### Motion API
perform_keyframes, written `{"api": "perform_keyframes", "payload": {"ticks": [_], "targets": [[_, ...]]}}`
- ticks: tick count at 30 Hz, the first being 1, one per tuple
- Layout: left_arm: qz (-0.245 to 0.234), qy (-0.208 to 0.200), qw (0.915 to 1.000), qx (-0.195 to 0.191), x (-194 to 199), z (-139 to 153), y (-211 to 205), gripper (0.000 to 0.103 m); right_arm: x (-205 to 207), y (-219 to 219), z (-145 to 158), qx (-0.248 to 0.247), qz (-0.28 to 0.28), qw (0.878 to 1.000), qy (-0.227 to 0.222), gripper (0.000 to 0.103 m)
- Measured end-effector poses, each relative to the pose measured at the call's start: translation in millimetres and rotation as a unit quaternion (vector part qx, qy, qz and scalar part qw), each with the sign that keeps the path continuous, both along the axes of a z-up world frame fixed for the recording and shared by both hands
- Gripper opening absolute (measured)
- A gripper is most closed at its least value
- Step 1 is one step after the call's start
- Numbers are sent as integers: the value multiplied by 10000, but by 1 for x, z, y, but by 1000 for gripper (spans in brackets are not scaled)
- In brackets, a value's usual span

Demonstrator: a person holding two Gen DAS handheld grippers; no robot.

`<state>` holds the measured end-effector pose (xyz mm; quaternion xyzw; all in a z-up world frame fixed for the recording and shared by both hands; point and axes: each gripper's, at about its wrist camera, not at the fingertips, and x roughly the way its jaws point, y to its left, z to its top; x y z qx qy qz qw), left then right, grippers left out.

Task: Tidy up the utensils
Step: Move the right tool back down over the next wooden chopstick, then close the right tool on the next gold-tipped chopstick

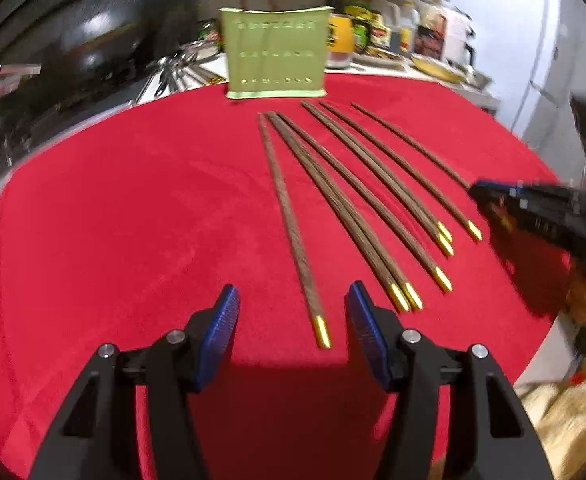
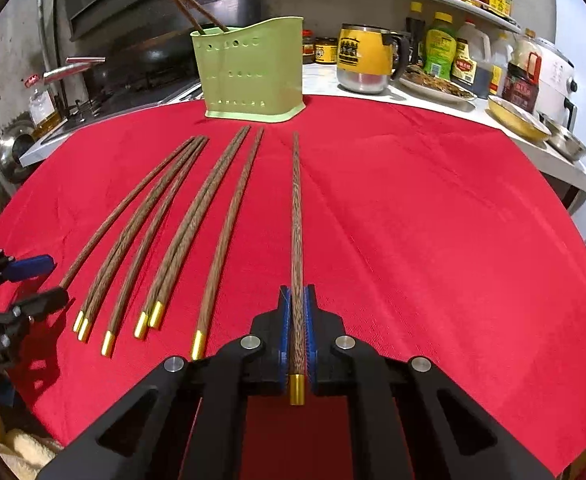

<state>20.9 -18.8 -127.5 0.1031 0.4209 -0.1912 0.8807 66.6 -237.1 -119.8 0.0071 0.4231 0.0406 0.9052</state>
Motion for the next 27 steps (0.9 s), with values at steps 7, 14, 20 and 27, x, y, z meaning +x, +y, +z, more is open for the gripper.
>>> {"api": "perform_keyframes", "payload": {"ticks": [7, 14, 20, 27], "targets": [[235, -179, 9993, 208, -2, 1, -1, 24, -9, -1, 0, 101, 12, 9999, -58, 7], [4, -48, 10000, 46, -10, 2, -6, 20, -17, -2, -1, 270, 169, 9995, -74, 12], [58, -75, 9998, 182, -12, 2, -10, 20, -37, -6, -2, 324, 295, 9988, -214, 14], [134, -91, 9997, 196, -12, 2, -11, 20, -44, 3, -2, 240, 352, 9985, -346, 22]]}}
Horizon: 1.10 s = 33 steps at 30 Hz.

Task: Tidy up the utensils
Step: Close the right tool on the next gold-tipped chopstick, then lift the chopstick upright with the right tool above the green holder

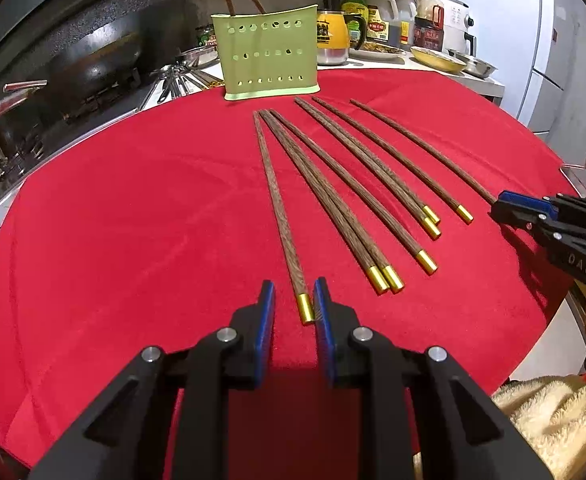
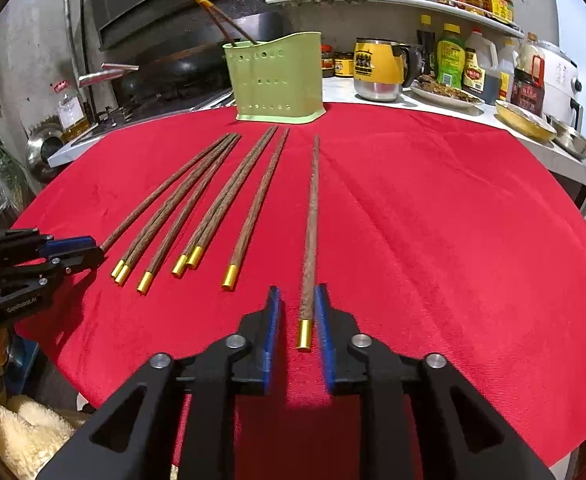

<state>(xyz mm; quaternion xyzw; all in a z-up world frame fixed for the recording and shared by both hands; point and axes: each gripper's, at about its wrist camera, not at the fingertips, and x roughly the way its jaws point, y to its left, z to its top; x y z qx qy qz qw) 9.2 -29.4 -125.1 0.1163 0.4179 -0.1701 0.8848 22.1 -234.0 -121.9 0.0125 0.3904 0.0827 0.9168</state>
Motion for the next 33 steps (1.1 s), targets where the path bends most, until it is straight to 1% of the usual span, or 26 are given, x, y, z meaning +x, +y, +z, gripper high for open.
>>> {"api": "perform_keyframes", "payload": {"ticks": [2, 8, 11, 15, 17, 18, 19, 21, 22, 23, 24, 28, 30, 32, 33], "targets": [[14, 1, 10000, -25, -1, 0, 0, 20, -1, 3, 0, -56, 55, 10000, -1, 25], [10, -6, 10000, -35, -2, 0, 1, 20, -8, 0, 0, 31, 36, 10000, 10, 25], [-4, -45, 10000, -13, -3, -1, 0, 20, -9, 0, -1, 18, -48, 10000, -1, 21], [-28, -123, 9999, -9, -4, -1, -2, 20, -9, -5, -2, 84, -291, 9995, -43, 8], [-54, -176, 9998, -13, -3, -2, -4, 20, -9, -6, -3, 125, -390, 9991, -86, 7], [-76, -221, 9997, -12, -3, -3, -6, 20, -8, -4, -4, 69, -434, 9989, -135, 7], [-103, -265, 9996, -2, -2, -3, -8, 19, -7, -2, -4, -23, -454, 9988, -175, 7], [-135, -310, 9994, 23, -1, -3, -11, 9, -5, 1, -3, -148, -469, 9986, -200, 7], [-114, -293, 9995, 20, 1, -3, -11, 9, -5, 1, -3, -149, -476, 9986, -182, 7], [-107, -226, 9996, -94, 2, -2, -8, 8, -5, -1, -2, -120, -470, 9987, -160, 7], [-87, -182, 9995, -230, 2, 0, -4, 8, -5, -2, -1, -115, -471, 9987, -162, 7], [103, -471, 9978, -462, 0, 22, 10, 7, -7, -6, 14, -114, -478, 9983, -320, 7], [168, -712, 9953, -634, -2, 40, 20, 7, -8, -7, 24, -96, -454, 9980, -425, 7], [256, -1050, 9911, -772, -4, 61, 29, 7, -7, -8, 36, -12, -411, 9978, -527, 7], [273, -1147, 9895, -832, -5, 69, 32, 6, -7, -9, 45, 64, -382, 9975, -589, 7]]}}
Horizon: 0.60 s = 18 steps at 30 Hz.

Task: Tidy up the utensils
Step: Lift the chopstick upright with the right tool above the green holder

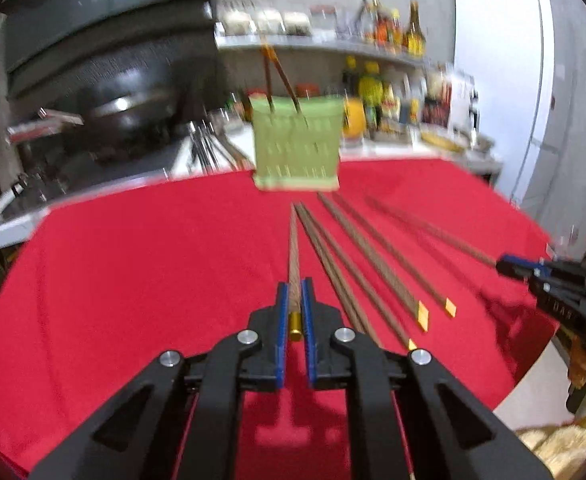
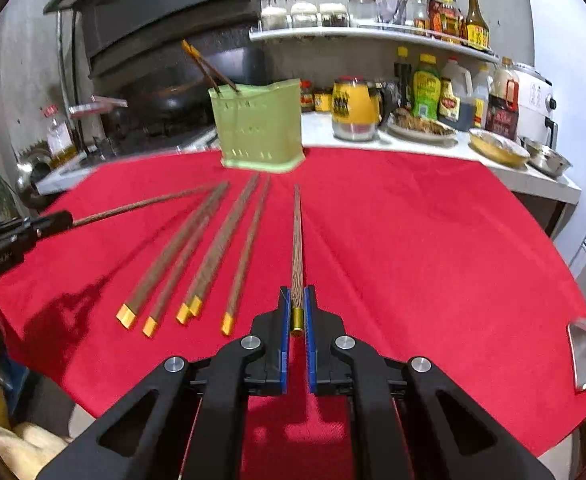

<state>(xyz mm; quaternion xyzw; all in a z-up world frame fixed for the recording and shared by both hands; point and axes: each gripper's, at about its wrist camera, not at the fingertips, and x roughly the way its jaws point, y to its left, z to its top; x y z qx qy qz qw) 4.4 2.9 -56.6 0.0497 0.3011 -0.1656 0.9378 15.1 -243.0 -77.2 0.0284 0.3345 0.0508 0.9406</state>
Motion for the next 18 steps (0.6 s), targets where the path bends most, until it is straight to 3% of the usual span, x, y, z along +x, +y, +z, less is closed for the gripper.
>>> {"api": "perform_keyframes", "payload": {"ticks": [8, 12, 18], "targets": [[205, -1026, 9939, -351, -6, 69, 18, 6, -1, -4, 70, 110, 30, 9968, -797, 7], [263, -1227, 9910, -459, -5, 85, 24, 6, 3, -5, 103, 27, 32, 9929, -1185, 7], [302, -1390, 9885, -516, -4, 97, 30, 6, 21, -5, 130, -11, 85, 9902, -1392, 7]]}}
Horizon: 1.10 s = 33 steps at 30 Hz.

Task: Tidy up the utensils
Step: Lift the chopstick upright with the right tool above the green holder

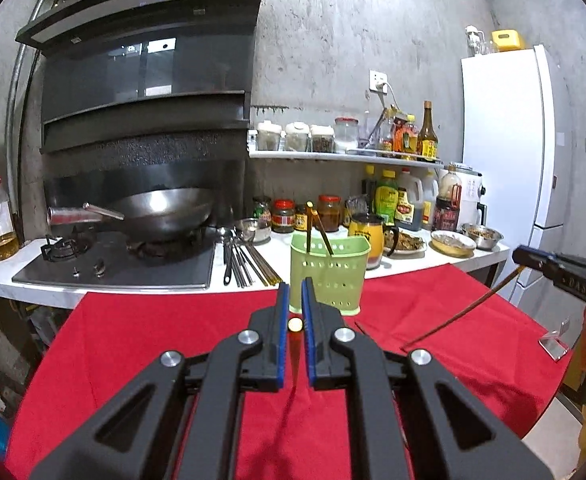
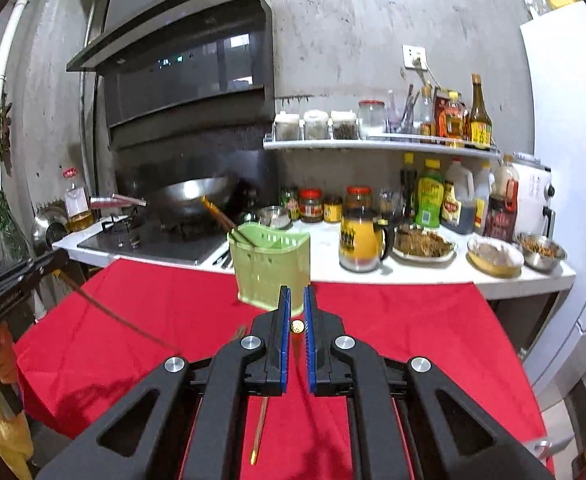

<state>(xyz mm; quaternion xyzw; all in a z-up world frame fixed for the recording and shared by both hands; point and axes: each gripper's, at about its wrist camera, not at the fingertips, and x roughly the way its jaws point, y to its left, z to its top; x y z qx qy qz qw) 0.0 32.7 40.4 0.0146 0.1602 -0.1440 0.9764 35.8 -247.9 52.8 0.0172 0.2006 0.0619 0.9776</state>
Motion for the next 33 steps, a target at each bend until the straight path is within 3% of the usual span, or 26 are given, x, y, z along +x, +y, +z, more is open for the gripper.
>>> {"api": "perform_keyframes", "payload": {"ticks": [9, 17, 19, 21, 25, 28, 33], "targets": [[-7, -17, 10000, 14, 11, 12, 4, 6, 39, 5, 23, -92, 126, 9999, 12, 7], [-132, -14, 9999, 47, 28, 12, -1, 6, 60, 8, 19, -187, 12, 9998, -1, 7], [-104, 211, 9996, 185, 36, 2, -5, 6, 63, 9, 7, -303, -32, 9995, 78, 8], [-118, 768, 9965, 315, 52, -22, -9, 6, 65, 11, -8, -400, -76, 9989, 224, 8], [-110, 1261, 9910, 438, 66, -59, -9, 5, 66, 12, -37, -406, -24, 9974, 594, 8], [-170, 1309, 9908, 284, 64, -62, -3, 5, 61, 12, -42, -359, -22, 9972, 658, 7], [-288, 1071, 9937, 134, 54, -43, 3, 5, 53, 11, -32, -353, -42, 9981, 494, 6]]}}
